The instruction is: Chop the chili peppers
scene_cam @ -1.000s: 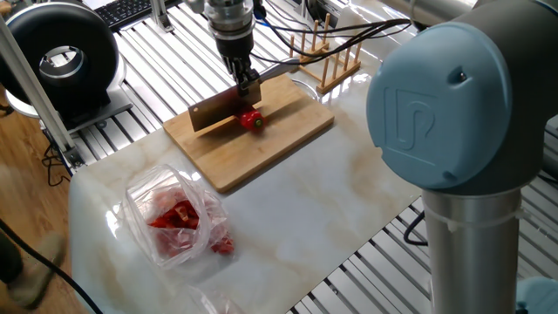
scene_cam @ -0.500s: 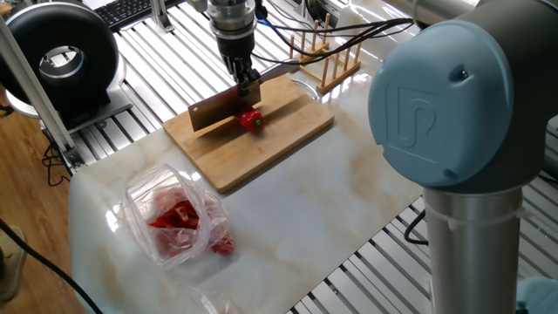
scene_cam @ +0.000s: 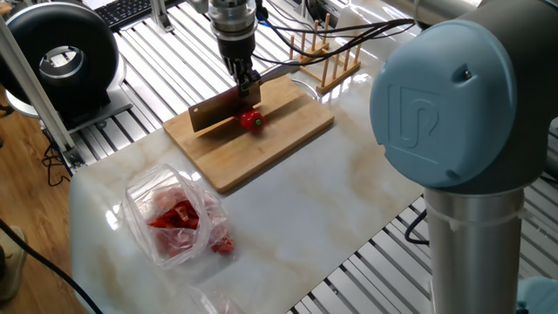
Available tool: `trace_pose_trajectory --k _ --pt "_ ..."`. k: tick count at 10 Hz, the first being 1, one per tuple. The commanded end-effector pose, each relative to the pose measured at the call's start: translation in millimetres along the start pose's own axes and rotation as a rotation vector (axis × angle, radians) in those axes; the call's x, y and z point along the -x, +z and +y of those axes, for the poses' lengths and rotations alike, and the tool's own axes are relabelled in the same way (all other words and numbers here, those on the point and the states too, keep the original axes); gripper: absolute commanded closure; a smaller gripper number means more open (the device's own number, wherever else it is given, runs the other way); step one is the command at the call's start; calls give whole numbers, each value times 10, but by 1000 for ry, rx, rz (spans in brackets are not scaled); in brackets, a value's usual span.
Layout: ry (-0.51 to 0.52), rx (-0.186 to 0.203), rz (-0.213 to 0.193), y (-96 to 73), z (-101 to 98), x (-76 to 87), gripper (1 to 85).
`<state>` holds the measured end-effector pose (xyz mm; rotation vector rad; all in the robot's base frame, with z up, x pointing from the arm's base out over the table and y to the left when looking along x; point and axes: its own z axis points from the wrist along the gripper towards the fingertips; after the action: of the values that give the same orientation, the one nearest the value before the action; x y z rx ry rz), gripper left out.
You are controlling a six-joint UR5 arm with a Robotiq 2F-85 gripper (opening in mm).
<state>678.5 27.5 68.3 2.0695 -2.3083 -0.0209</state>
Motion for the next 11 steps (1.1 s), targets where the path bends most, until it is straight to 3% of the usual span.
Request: trace_pose_trajectory --k 1,11 --pt "0 -1 -26 -21 -1 63 843" --pt "7 -11 -44 34 28 186 843"
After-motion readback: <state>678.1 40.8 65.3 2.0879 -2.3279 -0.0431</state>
